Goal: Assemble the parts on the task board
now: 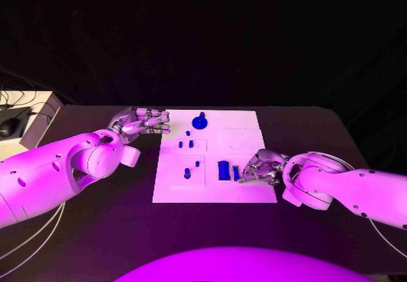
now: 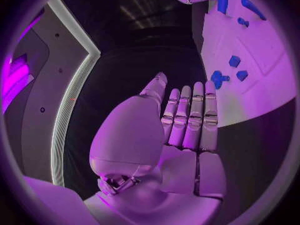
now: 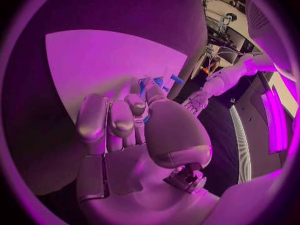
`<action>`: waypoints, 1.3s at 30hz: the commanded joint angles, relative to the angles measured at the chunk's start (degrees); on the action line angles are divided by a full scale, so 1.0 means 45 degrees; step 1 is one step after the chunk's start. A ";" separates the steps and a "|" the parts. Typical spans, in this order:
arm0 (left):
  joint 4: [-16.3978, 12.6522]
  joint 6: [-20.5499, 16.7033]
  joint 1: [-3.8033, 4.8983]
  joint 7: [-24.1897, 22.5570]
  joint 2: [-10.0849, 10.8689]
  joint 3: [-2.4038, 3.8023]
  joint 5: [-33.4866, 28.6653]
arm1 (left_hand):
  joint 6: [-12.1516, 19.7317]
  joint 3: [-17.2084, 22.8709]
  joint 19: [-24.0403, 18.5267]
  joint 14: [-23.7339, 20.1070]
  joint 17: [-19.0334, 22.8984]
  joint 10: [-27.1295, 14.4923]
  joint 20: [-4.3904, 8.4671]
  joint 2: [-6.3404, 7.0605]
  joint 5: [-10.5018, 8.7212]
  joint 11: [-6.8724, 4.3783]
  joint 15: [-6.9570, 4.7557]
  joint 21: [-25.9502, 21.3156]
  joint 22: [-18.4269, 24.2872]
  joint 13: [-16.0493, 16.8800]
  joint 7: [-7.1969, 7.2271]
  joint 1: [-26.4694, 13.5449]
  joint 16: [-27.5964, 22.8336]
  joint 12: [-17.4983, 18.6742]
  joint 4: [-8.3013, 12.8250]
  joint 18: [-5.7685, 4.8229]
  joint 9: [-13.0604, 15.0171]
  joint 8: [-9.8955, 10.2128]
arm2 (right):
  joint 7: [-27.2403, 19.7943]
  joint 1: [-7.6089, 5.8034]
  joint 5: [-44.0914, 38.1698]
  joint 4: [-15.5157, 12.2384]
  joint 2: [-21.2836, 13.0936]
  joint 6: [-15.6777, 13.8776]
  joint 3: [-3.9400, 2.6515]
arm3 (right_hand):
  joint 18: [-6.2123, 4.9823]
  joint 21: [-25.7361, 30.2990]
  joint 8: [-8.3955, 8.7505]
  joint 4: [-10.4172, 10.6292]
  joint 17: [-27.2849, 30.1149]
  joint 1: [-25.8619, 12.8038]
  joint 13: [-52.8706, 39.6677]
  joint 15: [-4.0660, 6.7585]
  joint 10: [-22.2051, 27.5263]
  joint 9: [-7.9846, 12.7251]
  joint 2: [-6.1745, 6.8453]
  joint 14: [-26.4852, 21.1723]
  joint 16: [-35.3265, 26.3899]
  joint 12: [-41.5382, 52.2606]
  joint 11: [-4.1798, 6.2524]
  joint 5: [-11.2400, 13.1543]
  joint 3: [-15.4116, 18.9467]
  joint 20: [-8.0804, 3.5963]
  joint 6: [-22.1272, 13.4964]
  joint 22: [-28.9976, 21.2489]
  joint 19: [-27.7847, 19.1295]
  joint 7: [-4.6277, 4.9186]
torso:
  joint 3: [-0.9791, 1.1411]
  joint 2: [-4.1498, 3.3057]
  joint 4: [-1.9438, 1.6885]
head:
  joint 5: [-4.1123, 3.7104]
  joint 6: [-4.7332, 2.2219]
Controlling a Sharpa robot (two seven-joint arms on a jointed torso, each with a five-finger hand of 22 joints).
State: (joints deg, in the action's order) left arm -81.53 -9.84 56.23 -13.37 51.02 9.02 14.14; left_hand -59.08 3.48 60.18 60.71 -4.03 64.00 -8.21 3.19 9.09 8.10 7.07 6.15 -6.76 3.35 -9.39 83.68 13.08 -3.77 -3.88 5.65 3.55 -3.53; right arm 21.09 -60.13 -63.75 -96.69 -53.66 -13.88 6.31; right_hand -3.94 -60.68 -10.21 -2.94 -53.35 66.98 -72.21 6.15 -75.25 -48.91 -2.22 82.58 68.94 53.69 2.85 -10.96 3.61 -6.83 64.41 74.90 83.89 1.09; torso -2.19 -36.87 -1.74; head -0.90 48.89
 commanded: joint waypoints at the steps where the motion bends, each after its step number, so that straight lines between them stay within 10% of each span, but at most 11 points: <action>1: -0.0024 0.0223 -0.0002 -0.0094 -0.0016 0.0009 0.0032 | 0.0032 -0.0026 -0.0092 -0.0092 -0.0016 -0.0113 0.0004 -0.0061 0.0004 -0.0010 -0.0026 -0.0058 0.0011 0.0017 -0.0074 -0.0055 0.0042 0.0057 -0.0081 -0.0237 0.0001 -0.0018 | 0.0295 0.0045 -0.0287 0.0028 0.0061 -0.0134 -0.0003 | 0.0095 -0.0036 -0.0058 0.0006 -0.0003 0.0067 -0.0013 0.0011 -0.0094 -0.0022 0.0022 0.0035 -0.0023 0.0055 0.0025 -0.0063 -0.0082 -0.0013 0.0077 0.1838 0.0574 -0.0022 | 0.0003 0.0003 -0.0012 | -0.0018 0.0032; 25: -0.0004 0.0255 -0.0004 -0.0061 0.0013 0.0009 0.0033 | 0.0017 -0.0057 -0.0086 -0.0095 -0.0016 -0.0099 0.0001 -0.0071 0.0007 -0.0015 -0.0029 -0.0064 0.0018 0.0017 -0.0073 -0.0025 0.0049 0.0057 -0.0099 -0.0235 0.0001 -0.0019 | 0.1161 0.0130 0.0161 0.0454 0.0399 -0.0035 -0.0005 | 0.0108 0.0033 -0.0184 0.0142 0.0055 -0.0169 -0.0009 0.0039 -0.0091 -0.0105 -0.0273 0.0034 -0.0072 0.0008 0.0056 -0.1042 -0.0226 -0.0048 -0.0031 0.1822 0.0569 -0.0062 | -0.0001 0.0008 -0.0006 | 0.0024 0.0080; 39: -0.0004 0.0356 -0.0005 0.0037 0.0008 0.0009 0.0084 | 0.0012 -0.0035 -0.0085 -0.0096 -0.0015 -0.0097 0.0003 -0.0084 0.0015 -0.0016 -0.0031 -0.0065 0.0018 0.0017 -0.0071 0.0007 0.0049 0.0057 -0.0084 -0.0236 0.0001 -0.0018 | 0.0830 0.0130 0.0487 0.0326 0.0325 0.0310 -0.0004 | 0.0092 0.0262 -0.0052 -0.0433 0.0191 0.0154 -0.0028 0.0015 -0.0069 0.0156 0.0518 0.0025 -0.0179 0.0007 0.0020 -0.1049 -0.0131 -0.0029 0.0102 0.1777 0.0524 -0.0008 | 0.0016 -0.0001 0.0005 | 0.0012 0.0078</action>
State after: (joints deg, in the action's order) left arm -81.47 -9.40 56.22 -13.12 51.12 9.02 14.22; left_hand -59.07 3.24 60.18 60.71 -4.03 64.00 -8.20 3.19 9.09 8.10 7.07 6.15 -6.76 3.35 -9.39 83.68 13.08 -3.77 -4.12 5.66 3.55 -3.53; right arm 25.34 -59.62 -62.17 -95.02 -52.12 -13.72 6.25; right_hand -3.94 -59.73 -10.63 -4.93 -52.55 67.62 -72.30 6.15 -75.45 -48.28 -0.35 82.58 68.29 53.68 3.04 -15.86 2.74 -6.83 64.44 74.92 83.89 1.05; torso -2.13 -36.84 -1.72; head -0.85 49.22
